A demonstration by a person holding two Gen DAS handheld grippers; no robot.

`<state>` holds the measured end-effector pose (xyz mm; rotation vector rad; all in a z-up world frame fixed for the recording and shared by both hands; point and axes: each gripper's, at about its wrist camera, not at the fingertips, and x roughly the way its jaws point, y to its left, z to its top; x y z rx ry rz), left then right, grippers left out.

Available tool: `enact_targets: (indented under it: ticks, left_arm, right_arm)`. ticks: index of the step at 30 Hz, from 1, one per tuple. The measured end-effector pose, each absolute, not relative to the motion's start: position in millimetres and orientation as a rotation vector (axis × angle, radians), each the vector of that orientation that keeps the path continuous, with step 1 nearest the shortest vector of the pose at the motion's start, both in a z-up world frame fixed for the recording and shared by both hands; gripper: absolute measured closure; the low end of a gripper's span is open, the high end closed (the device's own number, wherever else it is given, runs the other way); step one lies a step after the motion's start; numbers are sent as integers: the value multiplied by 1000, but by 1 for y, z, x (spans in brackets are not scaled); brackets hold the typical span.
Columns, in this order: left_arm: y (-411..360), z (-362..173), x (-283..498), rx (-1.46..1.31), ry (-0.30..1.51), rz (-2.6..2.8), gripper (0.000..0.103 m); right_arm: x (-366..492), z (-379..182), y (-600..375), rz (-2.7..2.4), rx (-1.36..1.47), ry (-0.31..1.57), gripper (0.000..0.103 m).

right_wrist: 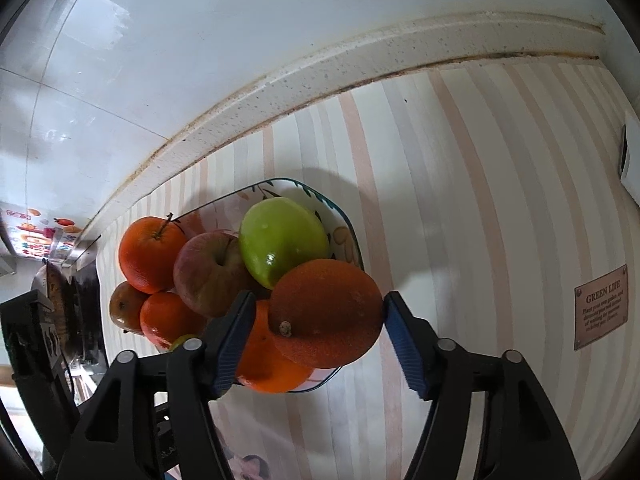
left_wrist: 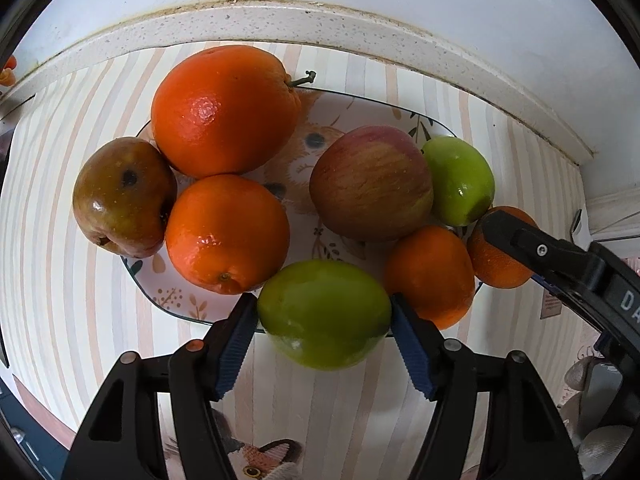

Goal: Organize fruits
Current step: 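Grasp the green apple with the left gripper while the right carries the tangerine to the plate, then release the green apple and tangerine onto the plate with both grippers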

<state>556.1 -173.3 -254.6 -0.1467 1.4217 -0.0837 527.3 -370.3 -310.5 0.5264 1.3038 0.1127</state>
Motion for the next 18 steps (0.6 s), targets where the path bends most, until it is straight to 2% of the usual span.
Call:
enact_targets:
  ticks: [3,6,8,18]
  left_arm:
    - [-170,-248,555,-144,1407,-84,34]
    - [-166,-239,554,-141,1397,-91,30]
    - [-163,-233,553,-142,1385,-91,19]
    - [-131,-192,520,-82,1295,-69,18]
  right_arm:
    - [525,-302,-370,106,504,1290,18]
    - [521,-293,-371,90,479,1282,13]
    - [516,-284,-372,79,452,1267,11]
    - [461,-237,-345,24,249,1184,10]
